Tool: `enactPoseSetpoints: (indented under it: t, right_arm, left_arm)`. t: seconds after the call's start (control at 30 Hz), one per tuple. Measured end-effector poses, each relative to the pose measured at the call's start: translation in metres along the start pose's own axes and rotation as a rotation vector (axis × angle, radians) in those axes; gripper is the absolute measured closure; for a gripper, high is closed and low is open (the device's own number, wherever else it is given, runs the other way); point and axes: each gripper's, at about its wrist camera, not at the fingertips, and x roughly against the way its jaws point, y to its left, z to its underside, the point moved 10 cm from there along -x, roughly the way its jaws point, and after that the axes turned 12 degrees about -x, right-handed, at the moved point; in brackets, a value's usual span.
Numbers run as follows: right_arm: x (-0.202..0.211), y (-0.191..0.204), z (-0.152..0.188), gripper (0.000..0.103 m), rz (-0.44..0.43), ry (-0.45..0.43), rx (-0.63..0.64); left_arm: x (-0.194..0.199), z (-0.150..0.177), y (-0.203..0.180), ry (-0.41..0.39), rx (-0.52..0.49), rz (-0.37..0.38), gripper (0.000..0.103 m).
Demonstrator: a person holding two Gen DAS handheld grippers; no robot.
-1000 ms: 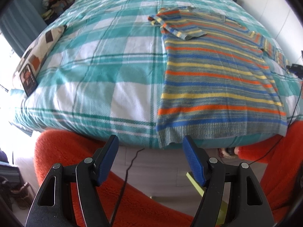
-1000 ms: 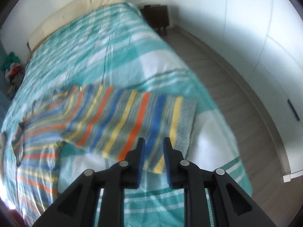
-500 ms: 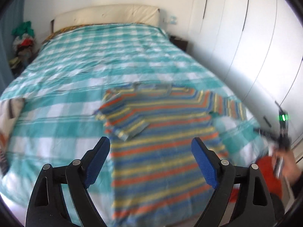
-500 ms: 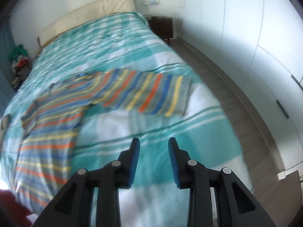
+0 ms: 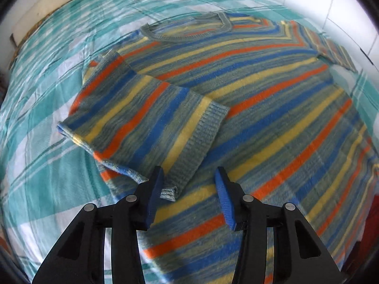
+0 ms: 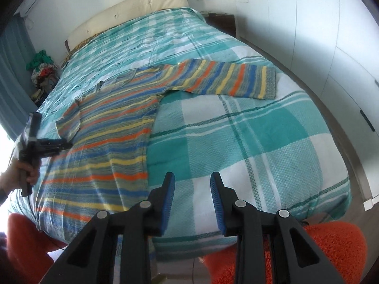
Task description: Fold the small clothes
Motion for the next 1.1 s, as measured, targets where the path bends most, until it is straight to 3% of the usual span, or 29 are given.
enactPoseSetpoints:
  t: [0.07, 0.13, 0.2, 0.27, 0.3, 0.33, 0.4, 0.47, 0.57, 0.63, 0.73, 0.83, 0.97, 1.1]
  right_arm:
    - [0.0, -0.006, 0.0, 0.072, -0.001, 0.003, -0.023]
    - [-0.002, -0.012, -0.001, 0.072, -0.014, 0.018, -0.061]
    - [-0.001, -0.014, 0.0, 0.071, -0.02, 0.02, -0.09]
    - [0.002, -0.015, -0.002, 0.072, -0.027, 0.01, -0.105]
    - [0.005, -0.015, -0.004, 0.071, -0.029, -0.002, -0.109]
    - [0.007, -0.014, -0.005, 0.072, -0.029, -0.013, -0.108]
    - [0.01, -0.012, -0.006, 0.072, -0.025, -0.025, -0.1]
    - [0.01, -0.01, -0.005, 0.071, -0.021, -0.025, -0.091]
    - [0.015, -0.009, -0.006, 0.071, -0.021, -0.041, -0.082]
    - [0.018, -0.009, -0.007, 0.072, -0.024, -0.055, -0.08]
    - [0.015, -0.006, -0.006, 0.072, -0.029, -0.046, -0.076]
    - [0.013, -0.002, -0.005, 0.072, -0.034, -0.039, -0.069]
    - [0.011, 0.002, -0.004, 0.072, -0.029, -0.032, -0.055]
    - [0.008, 0.002, -0.003, 0.072, -0.023, -0.02, -0.052]
  left_arm:
    - [0.004, -0.003, -0.002, 0.004, -0.095, -0.044, 0.052]
    - [-0.003, -0.005, -0.008, 0.021, -0.208, -0.112, 0.039]
    - [-0.012, -0.006, -0.006, 0.041, -0.223, -0.11, 0.037]
    - [-0.017, -0.005, 0.001, 0.05, -0.13, -0.049, 0.039]
    - [-0.017, -0.003, 0.007, 0.047, -0.03, 0.009, 0.058]
    - [-0.015, -0.003, 0.011, 0.044, 0.028, 0.025, 0.099]
    - [-0.006, -0.002, 0.022, 0.029, 0.113, 0.079, 0.101]
    - [0.022, -0.007, 0.051, -0.065, 0.27, 0.092, 0.101]
    - [0.077, 0.008, 0.136, -0.254, 0.647, 0.072, 0.101]
    - [0.094, 0.052, 0.201, -0.301, 0.953, 0.03, 0.101]
    - [0.085, 0.125, 0.249, -0.238, 1.22, -0.017, 0.102]
    - [0.071, 0.157, 0.255, -0.174, 1.278, -0.013, 0.102]
    - [0.075, 0.164, 0.236, -0.171, 1.266, -0.001, 0.102]
    - [0.072, 0.17, 0.25, -0.179, 1.322, 0.017, 0.103]
